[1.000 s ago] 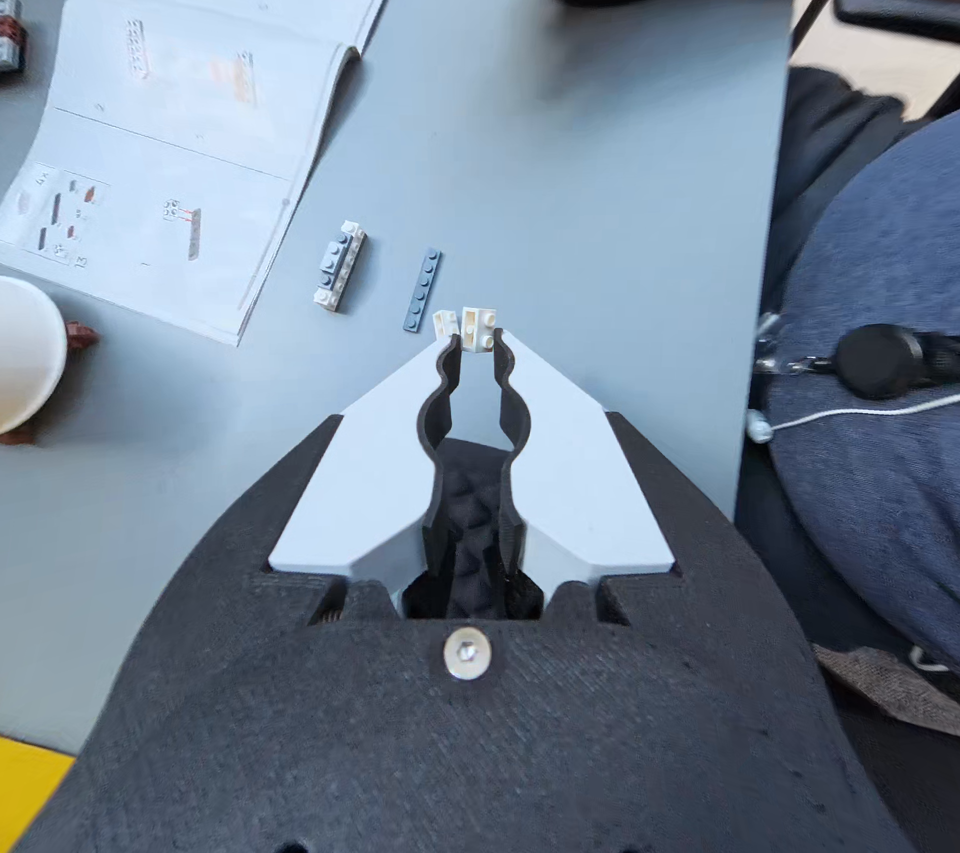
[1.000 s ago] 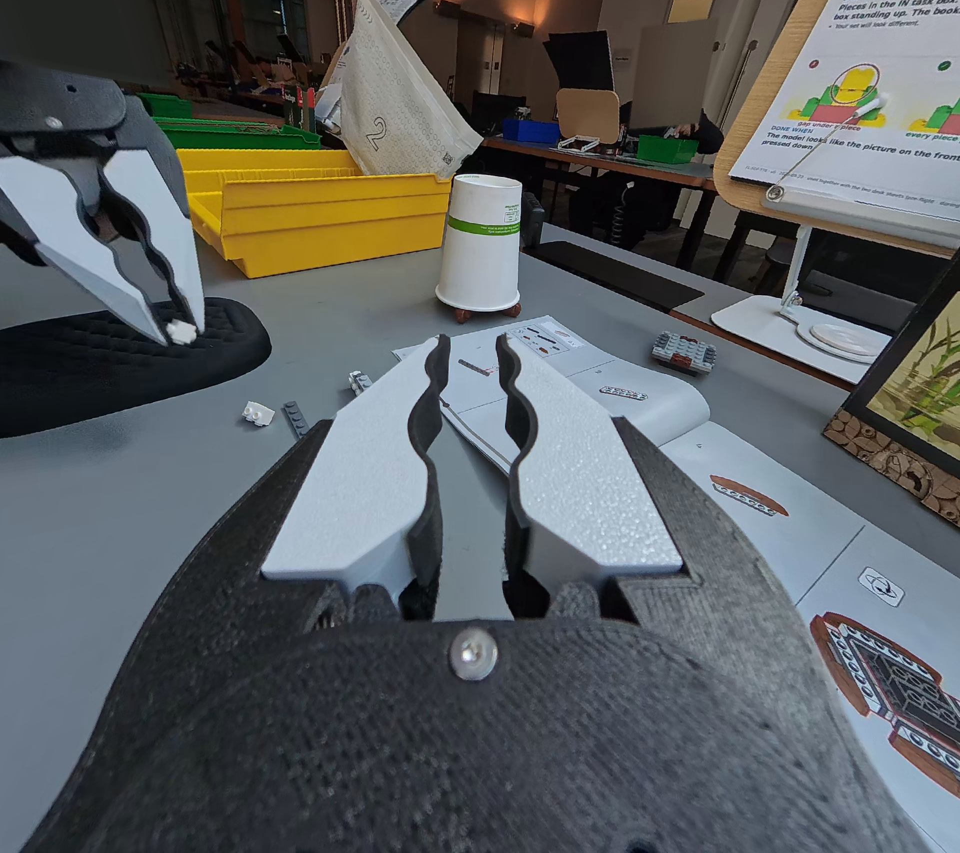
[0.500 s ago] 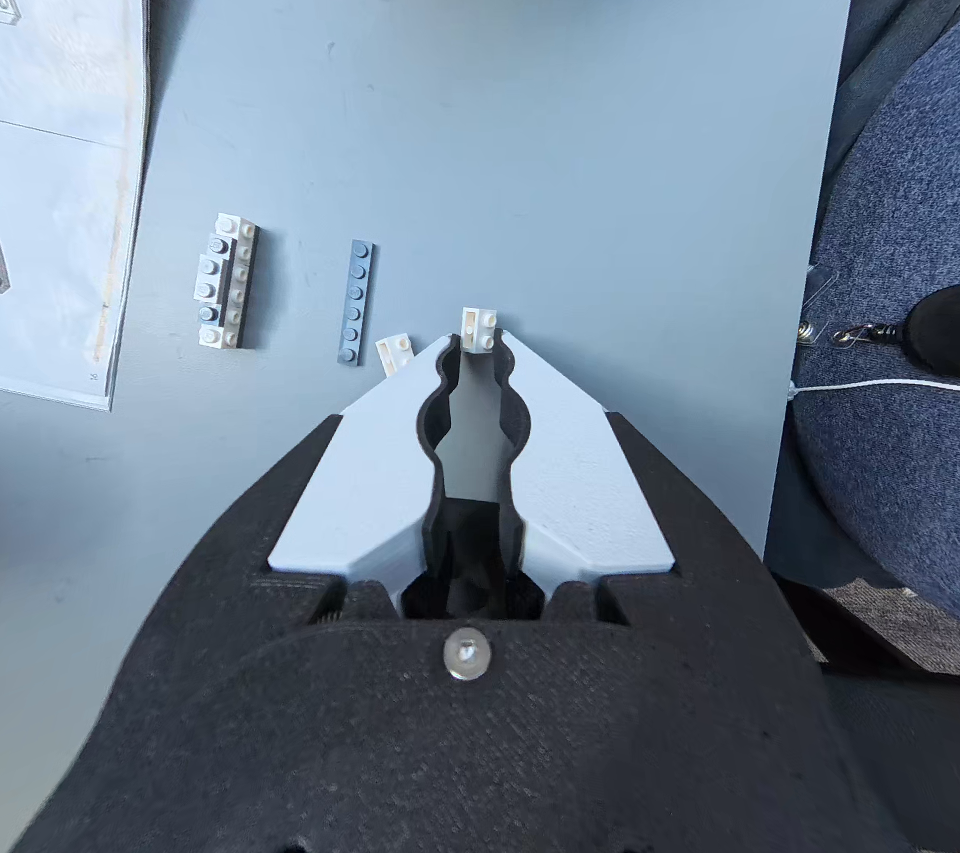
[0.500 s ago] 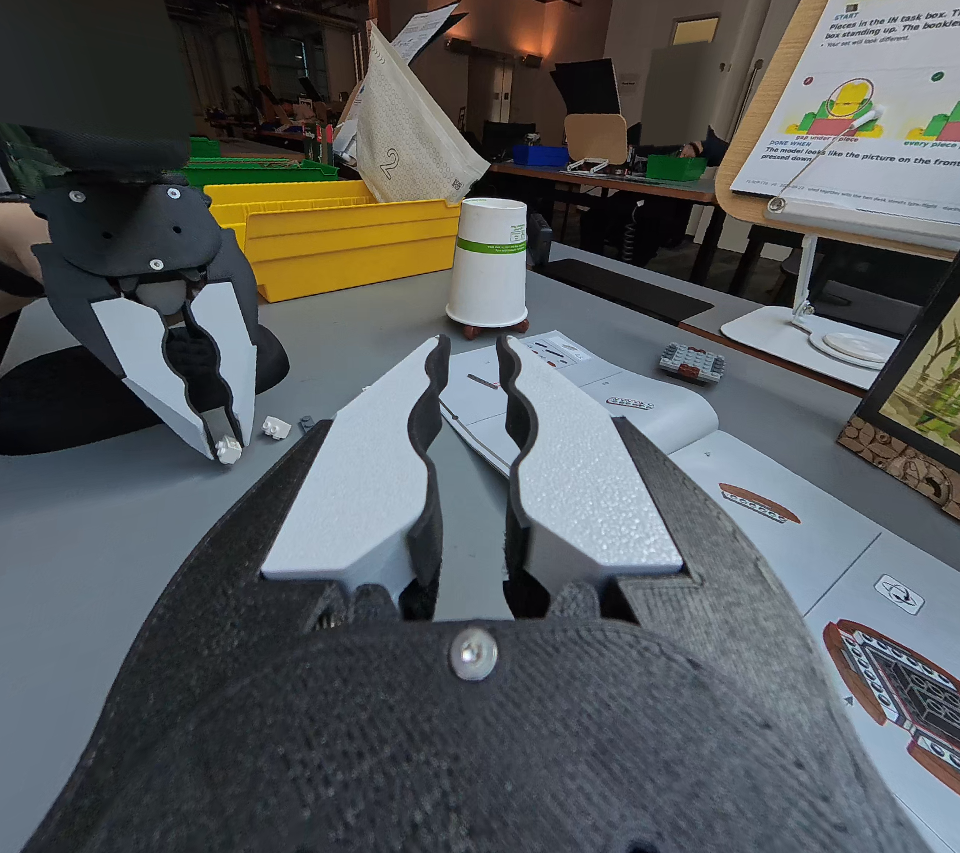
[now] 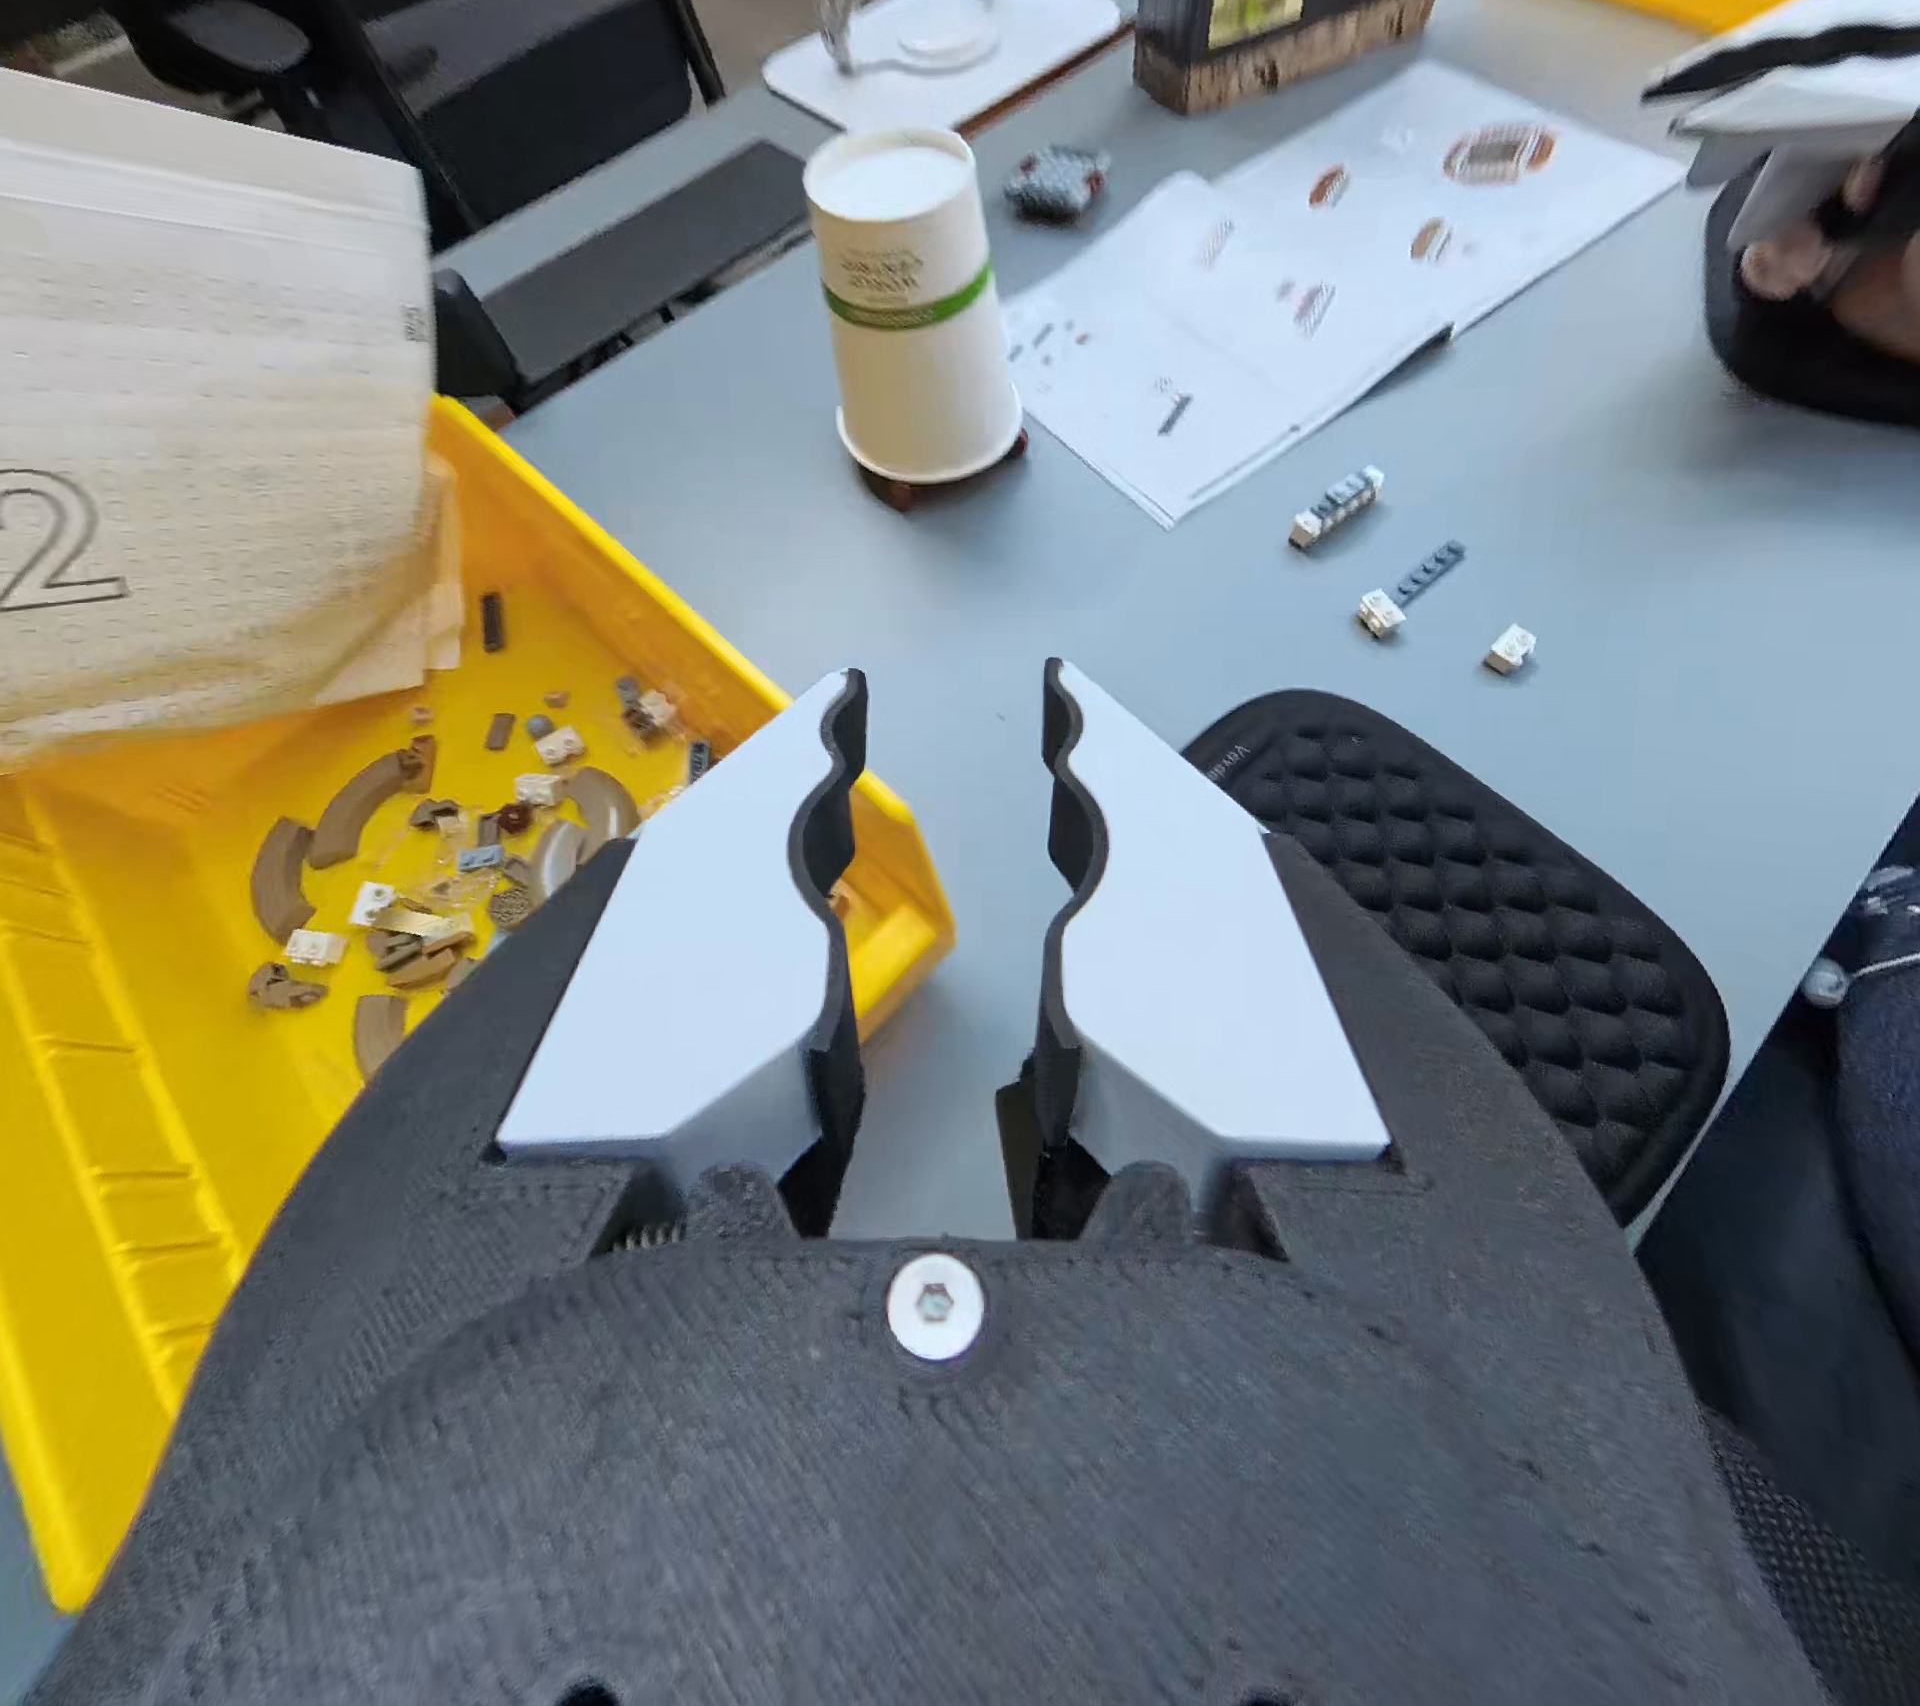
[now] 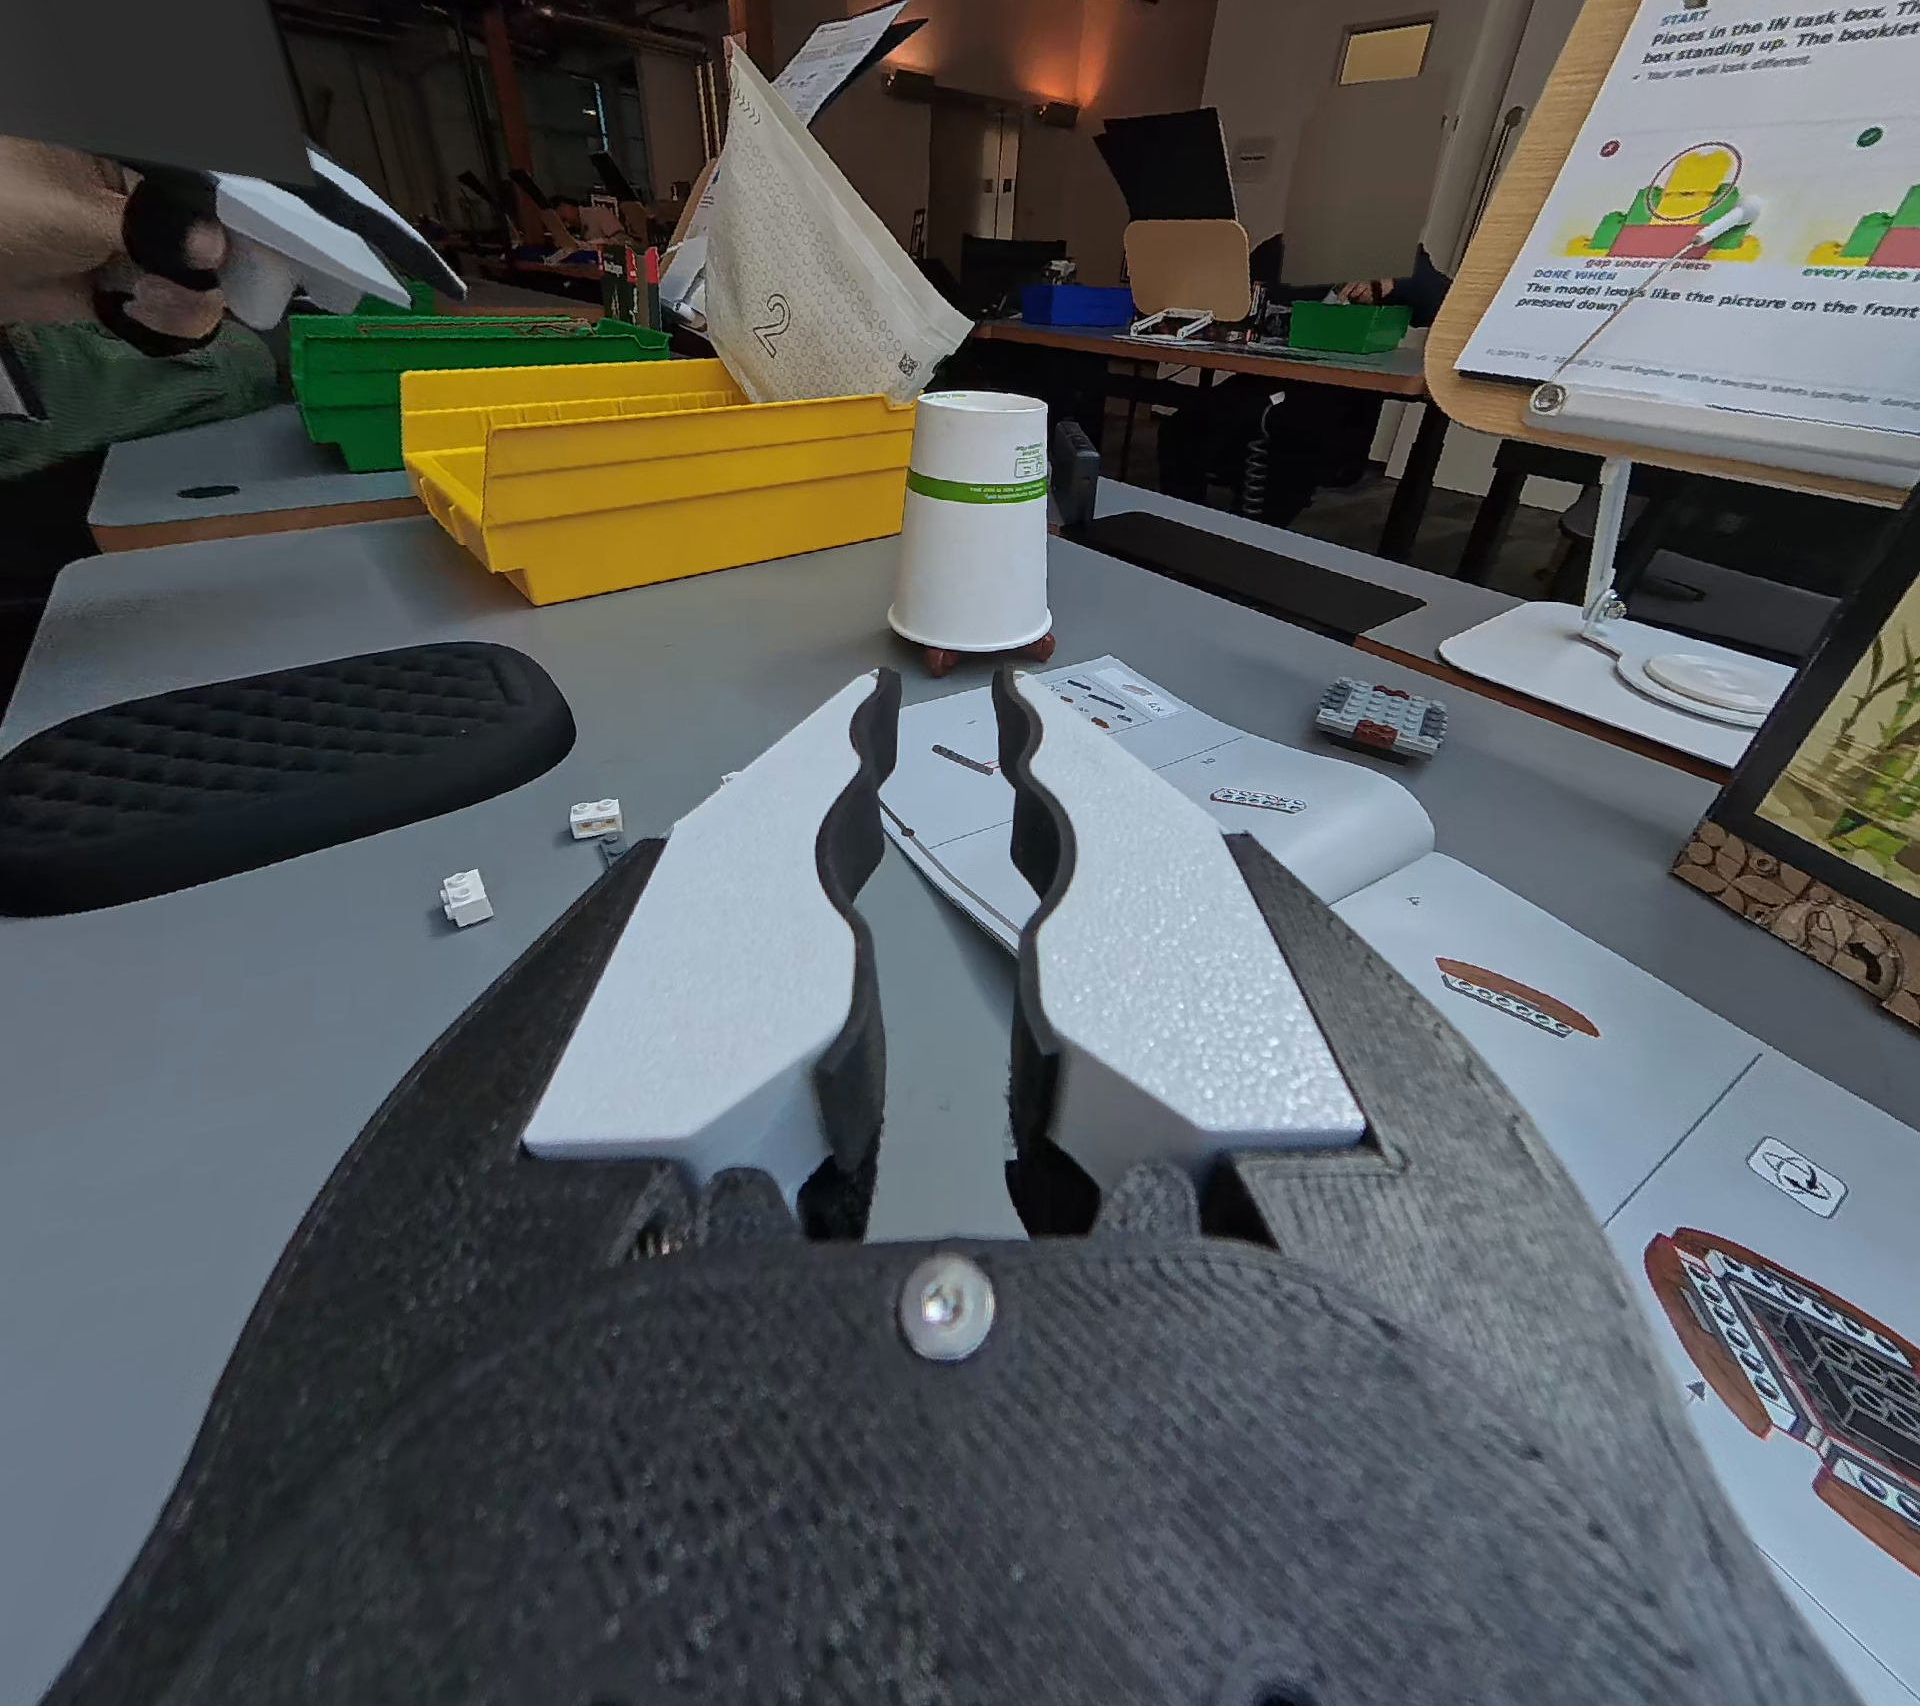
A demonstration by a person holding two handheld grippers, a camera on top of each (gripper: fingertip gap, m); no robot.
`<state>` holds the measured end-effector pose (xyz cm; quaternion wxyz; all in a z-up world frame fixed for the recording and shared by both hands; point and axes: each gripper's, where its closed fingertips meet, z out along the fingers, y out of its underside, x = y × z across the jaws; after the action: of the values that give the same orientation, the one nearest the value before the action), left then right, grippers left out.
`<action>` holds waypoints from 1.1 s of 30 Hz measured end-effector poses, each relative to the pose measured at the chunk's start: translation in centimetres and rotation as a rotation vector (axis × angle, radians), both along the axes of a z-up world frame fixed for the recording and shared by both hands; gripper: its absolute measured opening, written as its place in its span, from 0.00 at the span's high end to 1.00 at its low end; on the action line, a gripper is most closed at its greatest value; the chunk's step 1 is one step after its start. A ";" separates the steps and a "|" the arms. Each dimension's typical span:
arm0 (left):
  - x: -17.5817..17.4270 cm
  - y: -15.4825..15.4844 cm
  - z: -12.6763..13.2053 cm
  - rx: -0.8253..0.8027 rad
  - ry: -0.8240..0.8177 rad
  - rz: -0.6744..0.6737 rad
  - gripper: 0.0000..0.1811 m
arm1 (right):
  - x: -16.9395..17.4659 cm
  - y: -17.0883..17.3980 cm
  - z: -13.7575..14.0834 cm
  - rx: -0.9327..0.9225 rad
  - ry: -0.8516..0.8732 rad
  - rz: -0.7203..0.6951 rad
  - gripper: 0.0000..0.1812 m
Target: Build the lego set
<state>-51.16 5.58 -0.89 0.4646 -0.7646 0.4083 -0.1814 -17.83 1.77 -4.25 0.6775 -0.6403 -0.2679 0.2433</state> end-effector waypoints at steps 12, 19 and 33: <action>-5.5 6.8 -11.8 -0.152 0.454 -0.222 0.88 | 0.2 0.8 -0.6 -0.041 -0.006 -0.037 0.90; -5.2 7.5 -14.0 -0.211 0.547 -0.343 0.86 | 0.1 1.1 -1.0 -0.059 -0.028 -0.047 0.91; -5.4 8.0 -10.6 -0.165 0.386 -0.234 0.96 | 0.1 1.0 -1.0 -0.065 -0.020 -0.040 0.91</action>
<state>-56.51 13.57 -11.52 0.2898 -0.7680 0.5591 -0.1169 -17.70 2.81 -5.29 0.6585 -0.6694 -0.2537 0.2321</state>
